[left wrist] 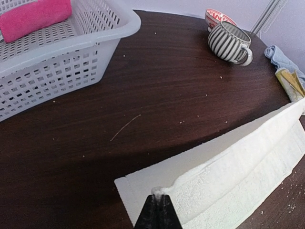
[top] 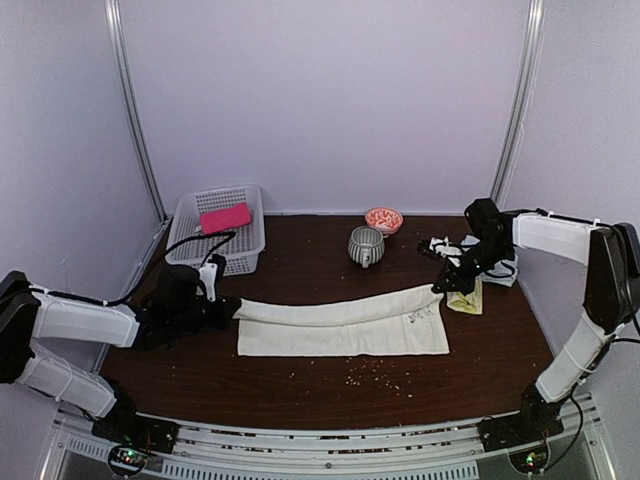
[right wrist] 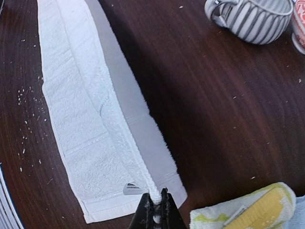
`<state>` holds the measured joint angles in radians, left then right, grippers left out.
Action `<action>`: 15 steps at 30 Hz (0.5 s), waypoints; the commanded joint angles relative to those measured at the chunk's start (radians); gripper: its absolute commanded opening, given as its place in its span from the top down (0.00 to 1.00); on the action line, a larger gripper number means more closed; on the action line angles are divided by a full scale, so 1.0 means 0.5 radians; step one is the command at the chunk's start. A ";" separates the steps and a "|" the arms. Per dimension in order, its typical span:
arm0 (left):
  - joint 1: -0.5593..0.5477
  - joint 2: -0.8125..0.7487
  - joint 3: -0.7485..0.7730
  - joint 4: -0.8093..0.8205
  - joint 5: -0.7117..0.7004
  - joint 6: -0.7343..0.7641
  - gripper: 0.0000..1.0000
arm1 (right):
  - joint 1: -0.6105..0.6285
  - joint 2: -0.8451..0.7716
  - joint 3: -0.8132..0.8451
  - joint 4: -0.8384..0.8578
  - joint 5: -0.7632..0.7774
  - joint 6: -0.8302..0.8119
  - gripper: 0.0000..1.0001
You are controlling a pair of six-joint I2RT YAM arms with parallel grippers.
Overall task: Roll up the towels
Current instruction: Fold the towel at the center of the board.
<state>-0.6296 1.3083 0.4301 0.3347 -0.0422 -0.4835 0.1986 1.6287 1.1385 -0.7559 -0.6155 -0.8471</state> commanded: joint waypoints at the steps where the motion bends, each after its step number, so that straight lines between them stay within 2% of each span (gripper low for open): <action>1: -0.008 -0.108 -0.009 0.057 -0.083 0.033 1.00 | -0.011 -0.046 0.094 0.067 0.029 0.034 1.00; 15: -0.006 -0.087 -0.029 0.028 -0.116 0.056 1.00 | -0.004 -0.263 -0.172 -0.037 -0.016 -0.151 1.00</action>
<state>-0.6296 1.2621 0.4297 0.3313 -0.0769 -0.4736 0.1986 1.5517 1.0782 -0.7361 -0.6041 -0.8772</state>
